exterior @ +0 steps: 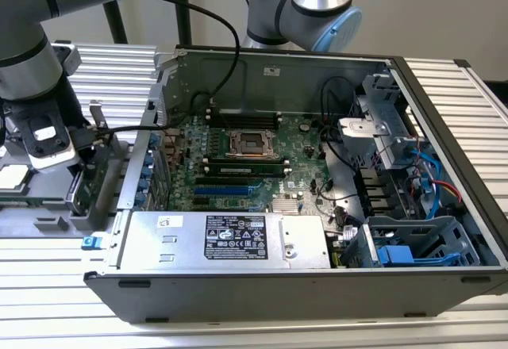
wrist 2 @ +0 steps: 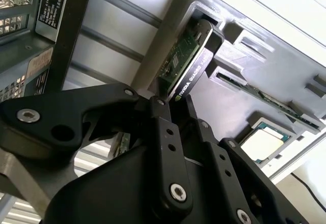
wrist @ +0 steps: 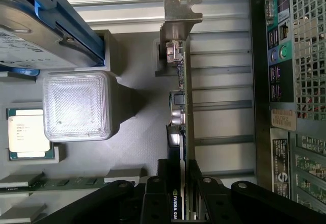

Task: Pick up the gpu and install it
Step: 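Pick up the gpu and move the gpu toward the slot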

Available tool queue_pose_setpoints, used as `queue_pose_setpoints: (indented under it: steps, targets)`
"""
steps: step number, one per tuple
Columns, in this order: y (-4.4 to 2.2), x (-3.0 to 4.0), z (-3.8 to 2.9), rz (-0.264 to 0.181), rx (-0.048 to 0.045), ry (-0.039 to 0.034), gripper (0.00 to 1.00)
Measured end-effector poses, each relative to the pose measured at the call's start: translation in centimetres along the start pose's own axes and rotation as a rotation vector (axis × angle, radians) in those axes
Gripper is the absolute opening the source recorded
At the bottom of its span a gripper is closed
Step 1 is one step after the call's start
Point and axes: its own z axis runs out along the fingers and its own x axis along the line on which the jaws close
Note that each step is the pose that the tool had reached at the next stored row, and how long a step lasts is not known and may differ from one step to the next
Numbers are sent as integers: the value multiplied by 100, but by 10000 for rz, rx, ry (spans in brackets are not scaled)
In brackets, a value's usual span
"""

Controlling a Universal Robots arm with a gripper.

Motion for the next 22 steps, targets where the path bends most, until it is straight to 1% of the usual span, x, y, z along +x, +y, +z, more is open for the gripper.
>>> queue_pose_setpoints:
  steps: [10,22]
  targets:
    - [5,-1,-101,1,0,-1,0]
    - [5,-2,-104,0,0,0,0]
